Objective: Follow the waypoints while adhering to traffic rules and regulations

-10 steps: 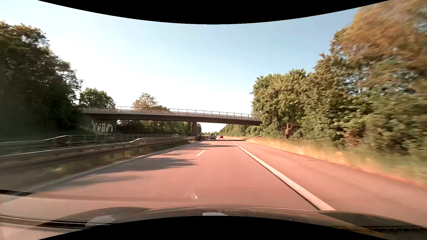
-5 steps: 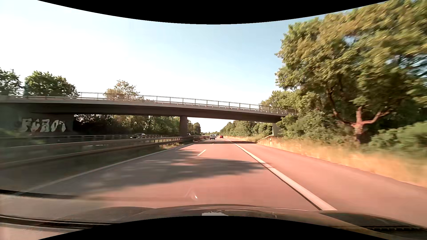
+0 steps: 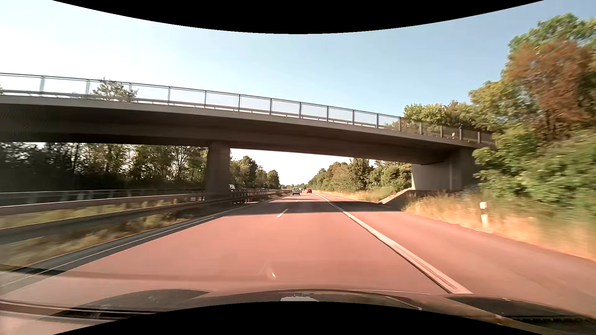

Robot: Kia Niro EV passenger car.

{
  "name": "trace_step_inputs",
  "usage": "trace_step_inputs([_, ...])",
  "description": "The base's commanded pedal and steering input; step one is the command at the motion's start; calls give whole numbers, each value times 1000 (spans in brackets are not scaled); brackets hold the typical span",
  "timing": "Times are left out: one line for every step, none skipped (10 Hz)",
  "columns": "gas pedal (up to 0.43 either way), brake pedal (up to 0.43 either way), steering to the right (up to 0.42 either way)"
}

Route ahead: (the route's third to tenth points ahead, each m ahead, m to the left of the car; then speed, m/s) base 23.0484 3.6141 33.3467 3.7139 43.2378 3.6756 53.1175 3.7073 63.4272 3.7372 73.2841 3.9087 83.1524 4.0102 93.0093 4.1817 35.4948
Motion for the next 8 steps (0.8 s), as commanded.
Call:
trace_step_inputs([441, 6, -2])
trace_step_inputs([441, 6, -2])
trace_step_inputs([441, 6, -2])
trace_step_inputs([441, 6, -2])
trace_step_inputs([441, 6, -2])
trace_step_inputs([441, 6, -2])
trace_step_inputs([441, 6, -2])
trace_step_inputs([441, 6, -2])
